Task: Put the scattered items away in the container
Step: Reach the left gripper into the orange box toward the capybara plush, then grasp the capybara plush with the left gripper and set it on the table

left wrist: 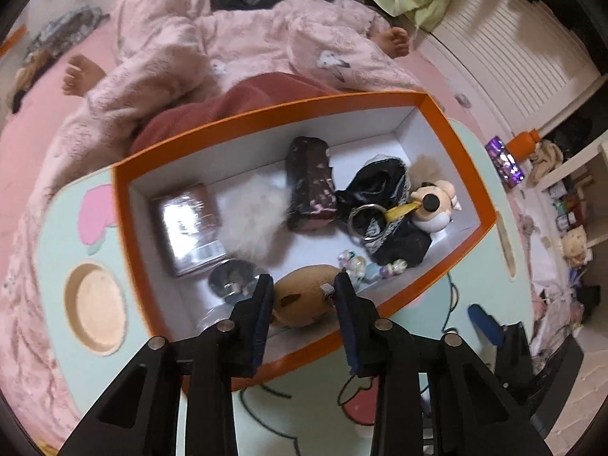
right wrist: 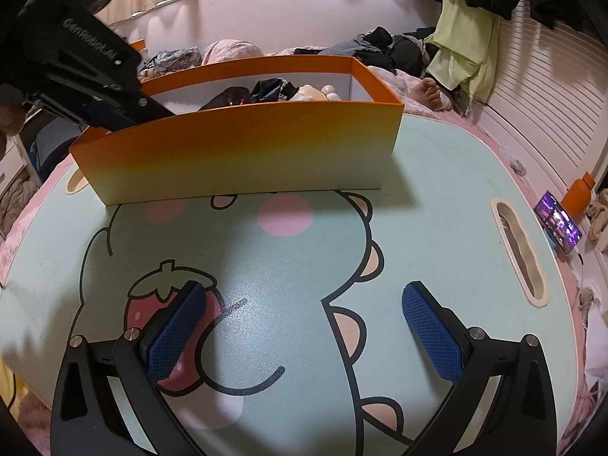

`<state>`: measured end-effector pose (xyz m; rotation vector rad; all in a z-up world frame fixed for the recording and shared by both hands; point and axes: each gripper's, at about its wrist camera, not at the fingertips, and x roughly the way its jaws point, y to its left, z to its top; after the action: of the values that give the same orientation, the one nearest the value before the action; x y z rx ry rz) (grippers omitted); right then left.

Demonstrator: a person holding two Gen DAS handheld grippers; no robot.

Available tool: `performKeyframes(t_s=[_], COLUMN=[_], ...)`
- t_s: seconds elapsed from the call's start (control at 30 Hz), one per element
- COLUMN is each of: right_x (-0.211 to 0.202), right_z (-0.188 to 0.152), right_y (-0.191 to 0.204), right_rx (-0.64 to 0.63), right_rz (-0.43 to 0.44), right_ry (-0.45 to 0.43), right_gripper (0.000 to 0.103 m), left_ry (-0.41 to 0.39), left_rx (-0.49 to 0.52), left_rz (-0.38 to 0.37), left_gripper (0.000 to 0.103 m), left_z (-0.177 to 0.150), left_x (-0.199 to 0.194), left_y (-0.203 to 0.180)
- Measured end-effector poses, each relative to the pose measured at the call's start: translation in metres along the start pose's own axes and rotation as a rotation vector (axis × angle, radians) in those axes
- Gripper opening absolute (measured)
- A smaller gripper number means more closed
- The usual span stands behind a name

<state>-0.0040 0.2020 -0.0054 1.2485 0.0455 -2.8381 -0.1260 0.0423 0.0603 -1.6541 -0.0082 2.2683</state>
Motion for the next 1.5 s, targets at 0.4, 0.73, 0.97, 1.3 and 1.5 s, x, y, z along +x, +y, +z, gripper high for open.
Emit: performKeyframes(t_s=[0.4,0.73,0.97,1.3,1.5], right_x=[-0.001,0.0,-0.001,-0.001,-0.001], right_z=[0.001,0.0,0.0,0.001,0.002], right_y=[0.003,0.002,0.002,0.007,0.01], right_rx=[0.0,0.0,0.003,0.004,0.028], right_rz=[0.001,0.0,-0.001,-0.002,0.011], right_ry=[-0.001,-0.001,0.0,0.001,-0.01], right_gripper=[0.103,0.103,0.103,0.103,0.102], left_ry=[-0.028,-0.245,-0.26,-0.503,-0.418], left_rx=[-0.071,0.036,-0.045,-0.176,-0.228], left_rz=[-0.138,-0.202,-0.123,-0.045,0.06], left_gripper=[0.023,0.025,0.028,0.075,0.078], left_z=[0.005,-0.059,-0.108,-0.148,-0.155], left_x=[-0.003,-0.094,-0.033,-0.034,-0.015], left_y=[0.015,-0.011,-0.008,0.009,0.017])
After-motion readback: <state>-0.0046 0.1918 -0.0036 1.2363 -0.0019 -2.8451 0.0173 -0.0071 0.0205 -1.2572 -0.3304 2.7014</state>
